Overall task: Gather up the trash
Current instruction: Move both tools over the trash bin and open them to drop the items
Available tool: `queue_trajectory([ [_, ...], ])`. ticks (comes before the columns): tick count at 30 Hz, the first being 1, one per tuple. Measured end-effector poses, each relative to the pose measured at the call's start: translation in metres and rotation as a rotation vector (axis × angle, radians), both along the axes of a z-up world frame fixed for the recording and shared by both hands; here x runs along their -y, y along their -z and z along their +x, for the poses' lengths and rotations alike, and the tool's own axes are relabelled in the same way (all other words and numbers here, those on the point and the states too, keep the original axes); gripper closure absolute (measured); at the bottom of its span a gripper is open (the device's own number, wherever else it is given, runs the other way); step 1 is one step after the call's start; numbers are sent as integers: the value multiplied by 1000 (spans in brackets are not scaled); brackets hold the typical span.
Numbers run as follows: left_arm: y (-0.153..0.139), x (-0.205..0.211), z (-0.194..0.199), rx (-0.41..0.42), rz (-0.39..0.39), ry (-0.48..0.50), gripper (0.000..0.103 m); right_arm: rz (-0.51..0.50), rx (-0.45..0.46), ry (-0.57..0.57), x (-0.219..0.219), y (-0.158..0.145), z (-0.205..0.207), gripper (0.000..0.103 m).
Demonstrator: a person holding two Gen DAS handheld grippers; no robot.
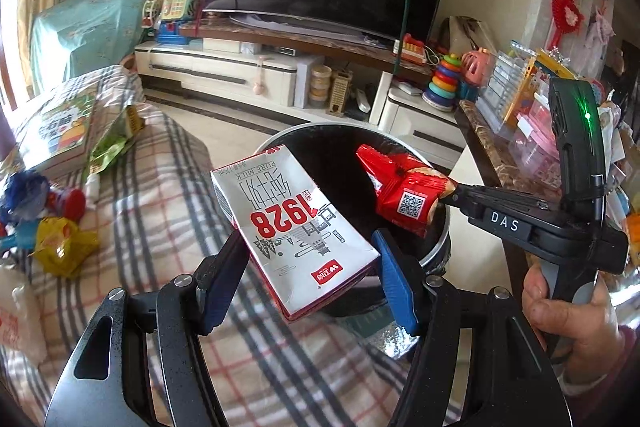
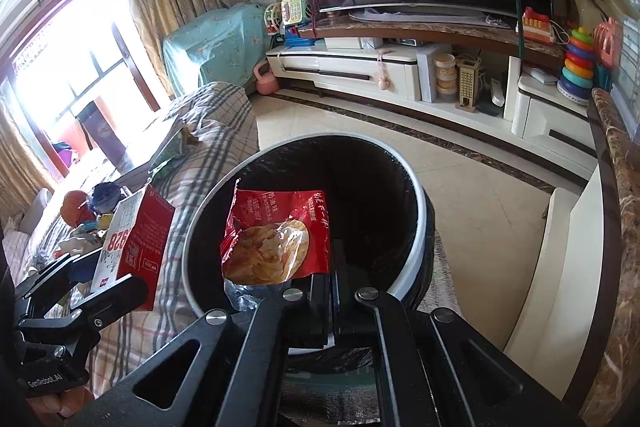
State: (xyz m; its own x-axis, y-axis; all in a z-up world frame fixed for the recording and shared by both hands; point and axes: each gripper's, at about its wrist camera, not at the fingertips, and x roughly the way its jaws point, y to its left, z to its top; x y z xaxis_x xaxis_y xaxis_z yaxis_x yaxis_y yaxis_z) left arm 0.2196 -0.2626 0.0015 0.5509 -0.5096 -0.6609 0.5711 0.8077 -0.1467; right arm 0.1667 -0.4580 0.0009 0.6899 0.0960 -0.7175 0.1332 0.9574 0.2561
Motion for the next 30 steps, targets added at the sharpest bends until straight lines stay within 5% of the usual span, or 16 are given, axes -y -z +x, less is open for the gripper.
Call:
queue_trajectory([
  [21,11,36,36,-110,71,78,38,-44,-103,-41,20,2,31,95],
  [24,9,34,34,-101,67,72,26,-35,-95,-35,21,0,28,89],
  [30,8,21,24,-85,55,47,25,-13,-82,-35,16,-4,20,73],
])
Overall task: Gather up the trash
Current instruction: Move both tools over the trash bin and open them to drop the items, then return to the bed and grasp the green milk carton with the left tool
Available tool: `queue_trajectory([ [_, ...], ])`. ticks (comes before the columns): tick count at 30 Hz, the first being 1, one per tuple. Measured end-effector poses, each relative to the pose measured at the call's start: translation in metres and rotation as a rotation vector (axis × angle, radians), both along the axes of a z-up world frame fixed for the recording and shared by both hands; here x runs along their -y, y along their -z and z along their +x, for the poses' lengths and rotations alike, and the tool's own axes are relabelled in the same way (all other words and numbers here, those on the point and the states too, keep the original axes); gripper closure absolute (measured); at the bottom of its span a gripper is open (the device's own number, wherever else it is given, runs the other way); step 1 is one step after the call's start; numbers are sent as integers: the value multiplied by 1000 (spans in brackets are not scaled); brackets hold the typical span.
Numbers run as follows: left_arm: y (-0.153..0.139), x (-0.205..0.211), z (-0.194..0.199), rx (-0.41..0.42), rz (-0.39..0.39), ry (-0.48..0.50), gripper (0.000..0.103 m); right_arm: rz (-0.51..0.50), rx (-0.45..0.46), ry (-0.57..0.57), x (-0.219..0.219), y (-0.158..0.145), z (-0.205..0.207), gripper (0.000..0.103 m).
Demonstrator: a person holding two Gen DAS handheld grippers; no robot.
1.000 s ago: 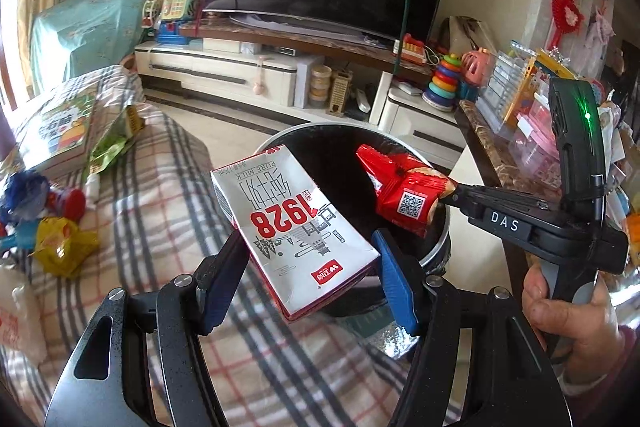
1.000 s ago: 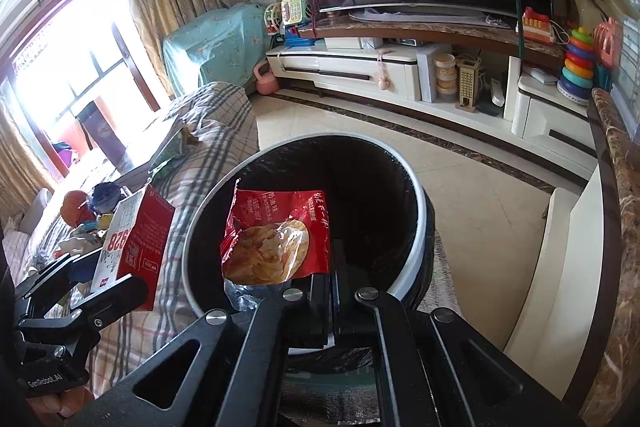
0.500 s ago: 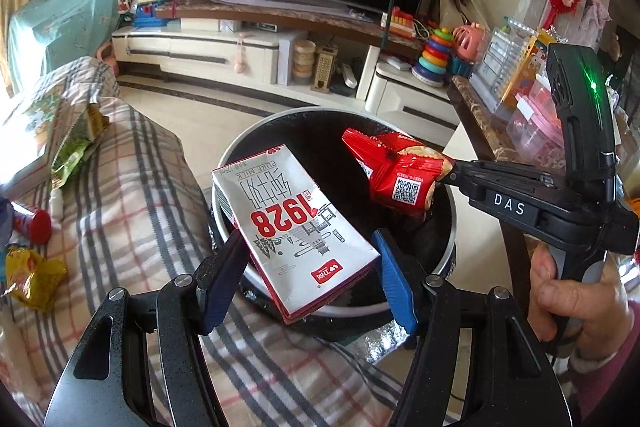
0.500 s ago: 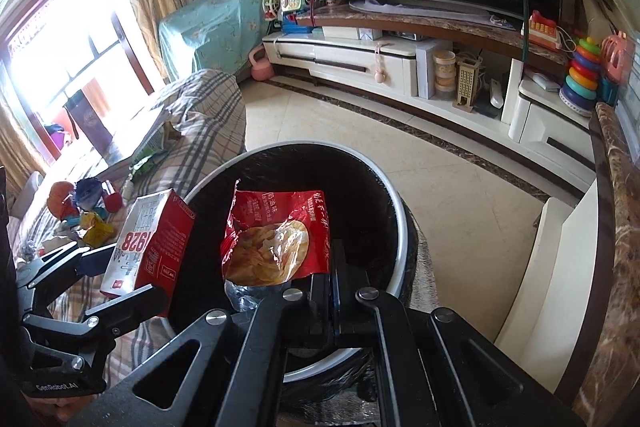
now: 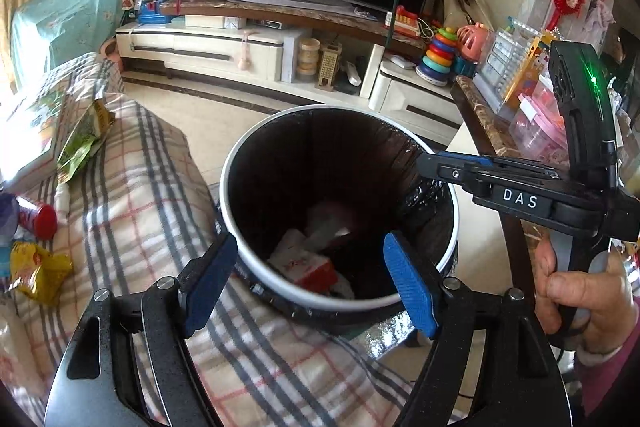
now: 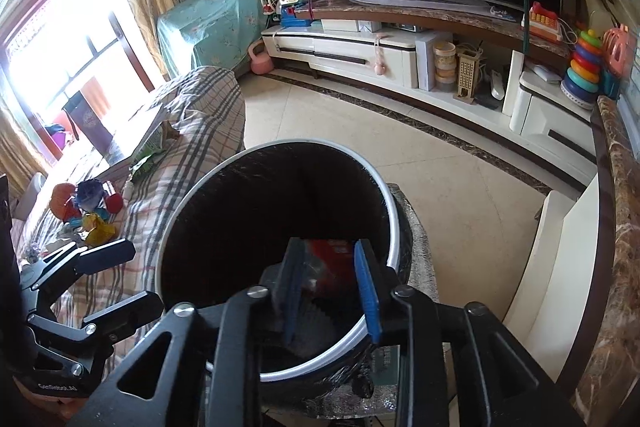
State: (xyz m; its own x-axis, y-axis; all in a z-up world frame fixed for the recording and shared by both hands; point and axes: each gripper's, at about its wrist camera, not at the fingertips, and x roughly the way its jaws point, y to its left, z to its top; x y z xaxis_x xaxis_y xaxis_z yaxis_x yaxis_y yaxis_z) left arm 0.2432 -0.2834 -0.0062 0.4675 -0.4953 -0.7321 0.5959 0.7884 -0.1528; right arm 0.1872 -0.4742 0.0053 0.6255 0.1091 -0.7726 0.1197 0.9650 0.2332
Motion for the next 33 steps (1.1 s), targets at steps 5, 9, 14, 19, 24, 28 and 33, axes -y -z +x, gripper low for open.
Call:
queue_trajectory([
  [5,3,-26,-15,-6,-14,-51,25,33,31,-1,-11,-5,-10,60],
  [9,7,-50,-27,-9,-25,-102,25,71,77,-11,-27,-11,-20,38],
  [14,14,-87,-41,-21,-35,-182,25,93,115,-64,-60,-16,-29,17],
  [19,17,-123,-56,-26,-46,-261,25,107,122,-120,-92,-15,-34,14],
  [24,20,-159,-67,-26,-57,-340,25,132,118,-160,-120,-9,-37,12],
  [28,23,-187,-76,-26,-63,-400,25,146,116,-183,-139,-4,-39,11],
  [33,29,-220,-84,-39,-75,-472,25,162,129,-203,-160,0,-44,9],
])
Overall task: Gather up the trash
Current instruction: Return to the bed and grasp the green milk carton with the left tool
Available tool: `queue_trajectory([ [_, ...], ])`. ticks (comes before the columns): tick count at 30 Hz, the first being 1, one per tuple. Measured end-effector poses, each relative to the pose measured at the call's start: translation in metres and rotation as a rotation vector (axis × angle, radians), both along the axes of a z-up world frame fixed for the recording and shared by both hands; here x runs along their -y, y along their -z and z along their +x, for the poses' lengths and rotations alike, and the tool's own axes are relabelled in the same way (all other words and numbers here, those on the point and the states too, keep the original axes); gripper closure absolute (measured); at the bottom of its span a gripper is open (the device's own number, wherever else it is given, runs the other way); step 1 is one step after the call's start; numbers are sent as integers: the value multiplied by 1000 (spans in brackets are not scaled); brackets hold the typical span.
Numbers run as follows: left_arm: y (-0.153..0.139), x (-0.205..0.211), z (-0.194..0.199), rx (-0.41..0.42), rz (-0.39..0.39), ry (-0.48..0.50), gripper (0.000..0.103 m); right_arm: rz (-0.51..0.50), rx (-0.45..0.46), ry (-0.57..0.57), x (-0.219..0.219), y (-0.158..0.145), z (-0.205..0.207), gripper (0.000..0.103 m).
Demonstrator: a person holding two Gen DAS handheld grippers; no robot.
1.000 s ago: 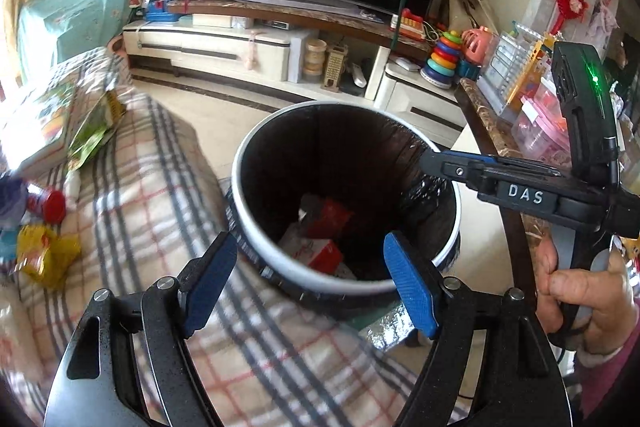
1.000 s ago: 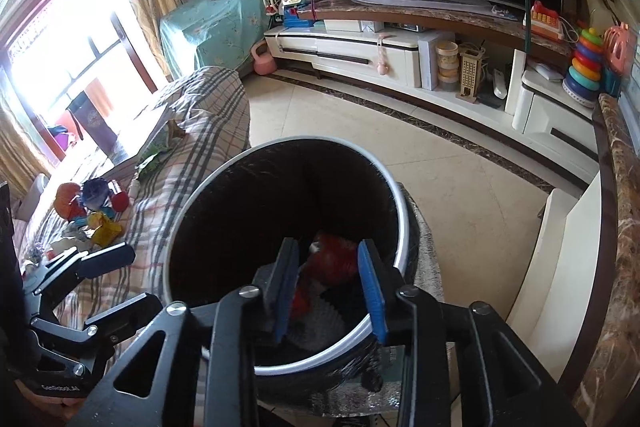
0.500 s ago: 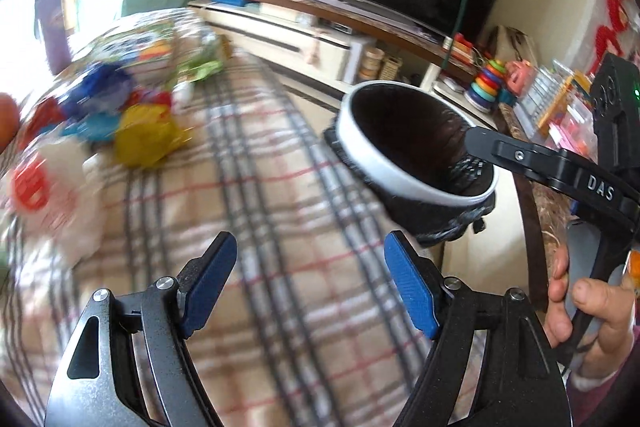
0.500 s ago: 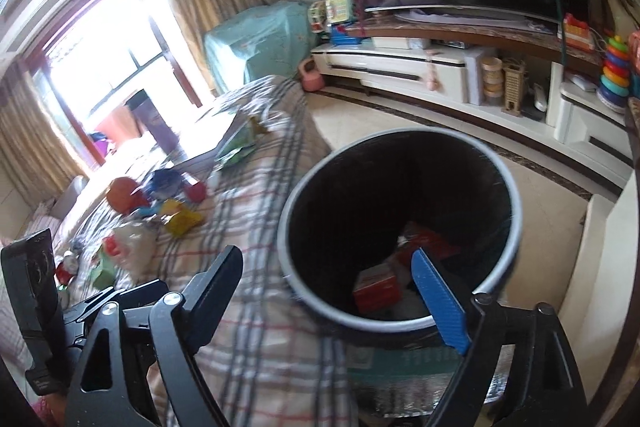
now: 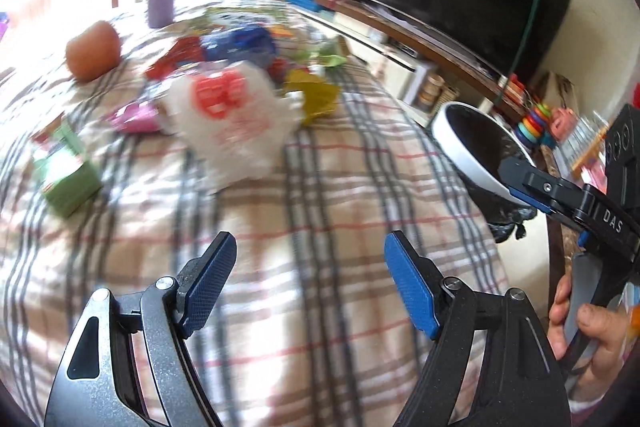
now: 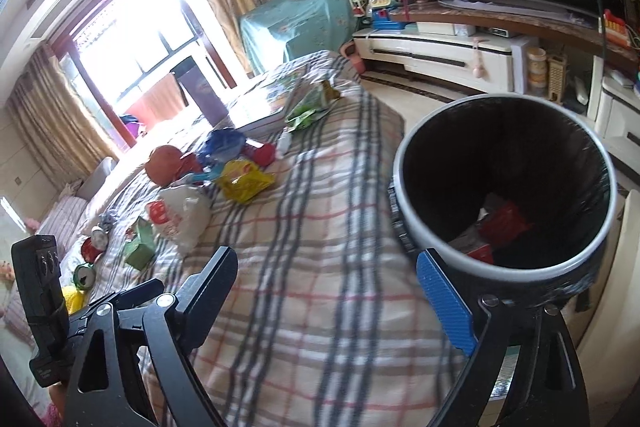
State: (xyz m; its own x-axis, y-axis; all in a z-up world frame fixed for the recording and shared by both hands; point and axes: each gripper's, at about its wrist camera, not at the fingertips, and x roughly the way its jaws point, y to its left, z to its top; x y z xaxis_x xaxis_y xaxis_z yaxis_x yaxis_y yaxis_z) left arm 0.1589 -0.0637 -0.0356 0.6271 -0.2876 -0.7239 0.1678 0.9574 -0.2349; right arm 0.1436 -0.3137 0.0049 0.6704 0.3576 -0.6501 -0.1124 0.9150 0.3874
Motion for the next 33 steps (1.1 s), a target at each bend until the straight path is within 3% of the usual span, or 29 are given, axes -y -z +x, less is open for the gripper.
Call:
queue_trajectory([
  [3,2,-17,-5,0,-2,-39,25,31,34,-11,-11,2,-5,6],
  [9,3,-50,-14,6,7,-117,24,77,14,-79,-40,12,-3,6],
  [14,5,-80,-14,0,4,-190,23,60,6,-131,-63,16,1,6],
  [18,6,-98,-9,-9,4,-242,22,67,0,-153,-77,18,7,6],
  [21,7,-110,-5,-10,3,-283,16,64,1,-167,-87,19,11,6],
  [33,4,-137,32,-14,25,-369,11,99,-37,-216,-124,23,41,6],
])
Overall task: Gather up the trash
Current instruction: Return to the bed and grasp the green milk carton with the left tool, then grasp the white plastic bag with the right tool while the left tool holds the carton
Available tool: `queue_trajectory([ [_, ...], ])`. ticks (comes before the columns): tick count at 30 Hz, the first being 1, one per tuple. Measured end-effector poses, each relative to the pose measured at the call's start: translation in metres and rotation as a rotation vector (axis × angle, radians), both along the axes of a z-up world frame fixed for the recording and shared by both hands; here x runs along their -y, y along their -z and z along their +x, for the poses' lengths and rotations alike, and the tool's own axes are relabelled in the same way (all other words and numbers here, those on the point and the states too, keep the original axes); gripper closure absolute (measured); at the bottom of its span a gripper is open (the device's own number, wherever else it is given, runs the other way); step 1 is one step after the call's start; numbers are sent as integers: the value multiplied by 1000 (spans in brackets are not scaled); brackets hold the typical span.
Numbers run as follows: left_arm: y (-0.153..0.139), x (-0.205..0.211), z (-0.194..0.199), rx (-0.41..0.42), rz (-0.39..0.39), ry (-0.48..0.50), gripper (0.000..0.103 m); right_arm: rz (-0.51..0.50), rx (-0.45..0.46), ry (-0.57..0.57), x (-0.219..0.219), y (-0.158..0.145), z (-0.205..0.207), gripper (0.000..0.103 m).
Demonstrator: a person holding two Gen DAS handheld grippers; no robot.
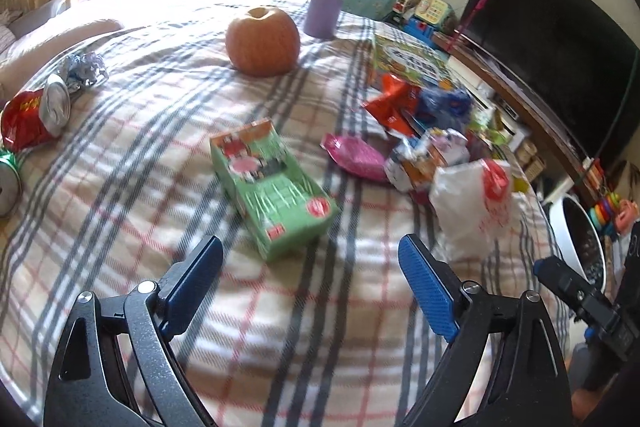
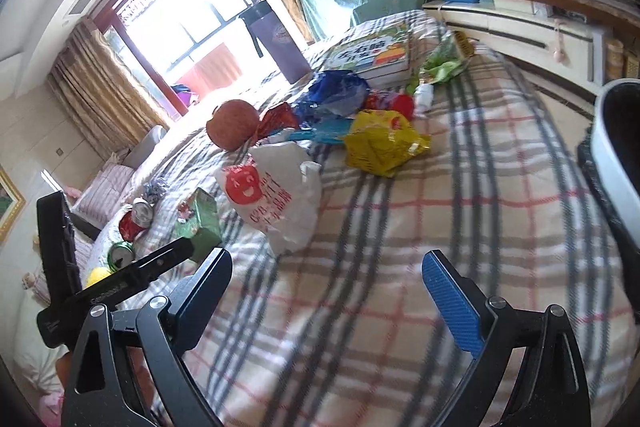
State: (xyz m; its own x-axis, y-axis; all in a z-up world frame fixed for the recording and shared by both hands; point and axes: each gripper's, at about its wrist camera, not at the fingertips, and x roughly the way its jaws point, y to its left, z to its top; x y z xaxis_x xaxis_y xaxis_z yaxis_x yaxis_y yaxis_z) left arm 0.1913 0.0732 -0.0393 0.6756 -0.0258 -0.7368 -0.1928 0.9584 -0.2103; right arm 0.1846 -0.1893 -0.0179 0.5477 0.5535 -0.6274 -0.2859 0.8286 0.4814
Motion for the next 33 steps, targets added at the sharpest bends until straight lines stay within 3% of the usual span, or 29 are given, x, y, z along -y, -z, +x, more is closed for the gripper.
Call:
queue_trajectory([
  [13,15,-13,39,-31,84,-70,12,-10,-30,-41,-33,9,37,7],
  [15,17,-11,41,-27,108,-59,19,-15,-30,-47,-36,10,40,14],
  [17,21,-11,43,-44,101,-38,36,-21,-33,-64,-40,12,41,30],
  [20,21,-9,41,-29,105,-20,41,-30,-14,-85,-41,11,36,51],
  [25,15,-1,27,-5,97,26,46,-50,27,-78,-34,6,20,62],
  [33,10,27,-2,-9,45,144,47,-35,11,-55,-3,1,3,63],
])
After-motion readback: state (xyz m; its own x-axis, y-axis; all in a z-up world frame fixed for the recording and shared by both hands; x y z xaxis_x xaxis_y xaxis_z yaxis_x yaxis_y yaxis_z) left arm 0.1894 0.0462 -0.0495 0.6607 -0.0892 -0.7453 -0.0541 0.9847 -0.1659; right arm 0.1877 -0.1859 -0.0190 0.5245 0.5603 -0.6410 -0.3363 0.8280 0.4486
